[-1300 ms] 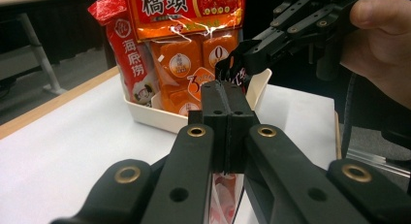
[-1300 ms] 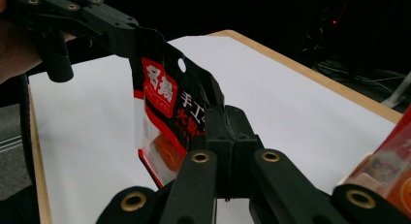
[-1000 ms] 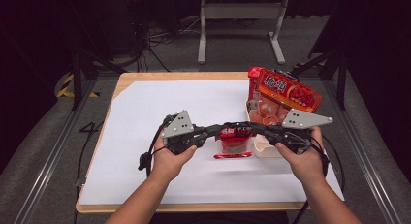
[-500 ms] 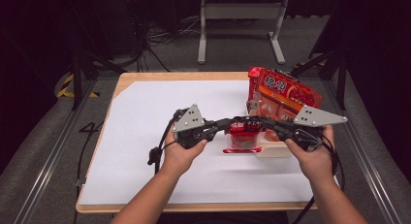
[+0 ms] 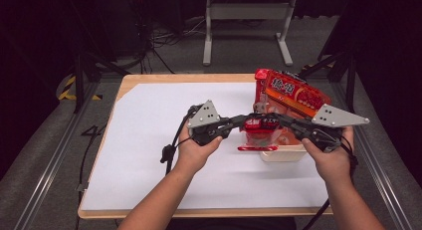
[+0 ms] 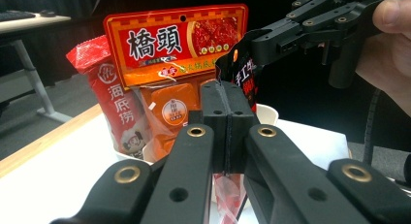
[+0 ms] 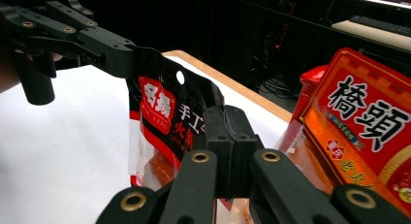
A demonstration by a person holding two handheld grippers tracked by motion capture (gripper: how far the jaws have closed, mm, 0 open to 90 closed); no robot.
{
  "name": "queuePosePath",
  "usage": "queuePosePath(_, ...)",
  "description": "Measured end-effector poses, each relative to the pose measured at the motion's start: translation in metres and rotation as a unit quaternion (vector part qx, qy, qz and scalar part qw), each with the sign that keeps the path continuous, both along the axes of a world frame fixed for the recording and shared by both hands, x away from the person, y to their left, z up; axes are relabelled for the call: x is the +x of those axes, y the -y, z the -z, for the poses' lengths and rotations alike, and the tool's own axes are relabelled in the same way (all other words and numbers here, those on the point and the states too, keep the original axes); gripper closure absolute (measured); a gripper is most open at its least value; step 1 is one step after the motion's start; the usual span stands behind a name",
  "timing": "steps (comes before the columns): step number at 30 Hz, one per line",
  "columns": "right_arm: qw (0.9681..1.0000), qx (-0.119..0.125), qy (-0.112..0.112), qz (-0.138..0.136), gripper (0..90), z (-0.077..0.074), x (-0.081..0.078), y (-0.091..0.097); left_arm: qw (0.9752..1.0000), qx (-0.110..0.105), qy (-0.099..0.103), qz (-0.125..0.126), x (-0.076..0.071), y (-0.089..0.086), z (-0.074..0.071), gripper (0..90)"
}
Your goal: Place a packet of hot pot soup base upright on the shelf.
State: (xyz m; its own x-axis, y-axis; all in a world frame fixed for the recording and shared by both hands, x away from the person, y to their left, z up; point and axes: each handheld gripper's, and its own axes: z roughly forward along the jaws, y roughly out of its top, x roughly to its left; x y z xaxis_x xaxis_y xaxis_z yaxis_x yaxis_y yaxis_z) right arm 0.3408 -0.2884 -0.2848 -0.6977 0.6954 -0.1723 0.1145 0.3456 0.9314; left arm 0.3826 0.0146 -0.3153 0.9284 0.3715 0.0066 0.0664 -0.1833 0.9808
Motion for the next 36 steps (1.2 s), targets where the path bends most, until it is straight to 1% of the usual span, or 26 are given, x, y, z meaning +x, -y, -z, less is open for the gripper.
queuePosePath(6, 1.0, -0.004, 0.006, 0.007, 90.0, -0.001, -0.002, 0.005, 0.9999, -0.007, -0.008, 0.005, 0.004, 0.007, 0.001, 90.0)
queuePosePath(7, 0.9999, -0.005, 0.007, 0.008, 90.0, -0.001, -0.002, 0.006, 1.0, -0.004, -0.005, 0.003, 0.005, 0.008, 0.001, 90.0)
queuePosePath(8, 0.9999, -0.006, 0.009, 0.01, 90.0, -0.001, -0.002, 0.007, 0.9999, -0.005, -0.009, 0.004, 0.006, 0.011, 0.001, 90.0)
queuePosePath(9, 0.9998, -0.009, 0.01, 0.013, 90.0, -0.001, -0.003, 0.008, 1.0, -0.003, -0.007, 0.003, 0.007, 0.013, 0.001, 90.0)
queuePosePath(19, 0.9993, -0.015, 0.016, 0.031, 90.0, -0.001, -0.007, 0.025, 0.9998, 0.002, -0.013, 0.017, 0.013, 0.033, 0.003, 90.0)
queuePosePath(23, 0.9991, -0.015, 0.014, 0.037, 90.0, 0.001, -0.008, 0.03, 0.9996, 0.004, -0.016, 0.023, 0.014, 0.04, 0.005, 90.0)
queuePosePath(25, 0.9989, -0.016, 0.011, 0.042, 90.0, 0.001, -0.01, 0.036, 0.9993, 0.002, -0.023, 0.029, 0.017, 0.046, 0.007, 90.0)
queuePosePath(26, 0.9989, -0.016, 0.011, 0.042, 90.0, 0.001, -0.01, 0.036, 0.9993, 0.002, -0.023, 0.029, 0.017, 0.046, 0.007, 90.0)
queuePosePath(30, 0.9984, -0.017, 0.009, 0.052, 90.0, 0.003, -0.012, 0.043, 0.9989, 0.003, -0.03, 0.036, 0.019, 0.055, 0.01, 90.0)
queuePosePath(36, 0.998, -0.017, 0.002, 0.06, 89.6, 0.006, -0.014, 0.051, 0.9985, 0.011, -0.036, 0.041, 0.02, 0.063, 0.013, 90.0)
